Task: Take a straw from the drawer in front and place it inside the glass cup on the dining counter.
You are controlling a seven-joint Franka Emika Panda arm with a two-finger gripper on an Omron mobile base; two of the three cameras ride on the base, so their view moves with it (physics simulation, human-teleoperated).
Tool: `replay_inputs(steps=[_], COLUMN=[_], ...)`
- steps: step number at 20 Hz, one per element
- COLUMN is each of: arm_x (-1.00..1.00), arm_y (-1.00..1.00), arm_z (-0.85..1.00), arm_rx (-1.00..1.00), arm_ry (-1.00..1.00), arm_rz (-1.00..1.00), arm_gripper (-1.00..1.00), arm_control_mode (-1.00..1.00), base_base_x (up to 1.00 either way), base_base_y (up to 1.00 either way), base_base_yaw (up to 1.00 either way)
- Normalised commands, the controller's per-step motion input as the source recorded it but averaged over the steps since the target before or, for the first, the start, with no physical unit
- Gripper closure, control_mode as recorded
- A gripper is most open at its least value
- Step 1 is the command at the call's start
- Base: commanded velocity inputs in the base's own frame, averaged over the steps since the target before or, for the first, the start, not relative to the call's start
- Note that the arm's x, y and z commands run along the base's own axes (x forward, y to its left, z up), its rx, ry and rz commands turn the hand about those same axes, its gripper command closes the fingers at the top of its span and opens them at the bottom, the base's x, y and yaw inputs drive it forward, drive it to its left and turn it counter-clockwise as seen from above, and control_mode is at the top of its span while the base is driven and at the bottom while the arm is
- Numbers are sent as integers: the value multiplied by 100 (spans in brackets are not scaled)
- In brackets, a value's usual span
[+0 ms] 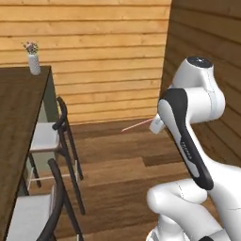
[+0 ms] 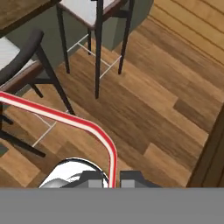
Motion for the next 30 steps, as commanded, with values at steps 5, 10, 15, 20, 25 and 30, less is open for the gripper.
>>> replay_inputs(steps=[5, 10, 15, 20, 25, 30], arm_x=[0, 0, 0, 0, 0, 0], arm_y=[0, 0, 0, 0, 0, 0], arm_z=[0, 0, 0, 0, 0, 0], arm_rx=[0, 0, 0, 0, 0, 0], arm_ry=[0, 0, 0, 0, 0, 0], arm_rz=[0, 0, 0, 0, 0, 0], arm_gripper=[100, 100, 100, 100, 100, 100], arm_control_mode=[100, 100, 100, 100, 100, 100], base_base_x=[44, 3, 0, 0, 0, 16], base_base_y=[-18, -28, -29, -43, -51, -41], base_base_yaw=[79, 83, 83, 80, 58, 38])
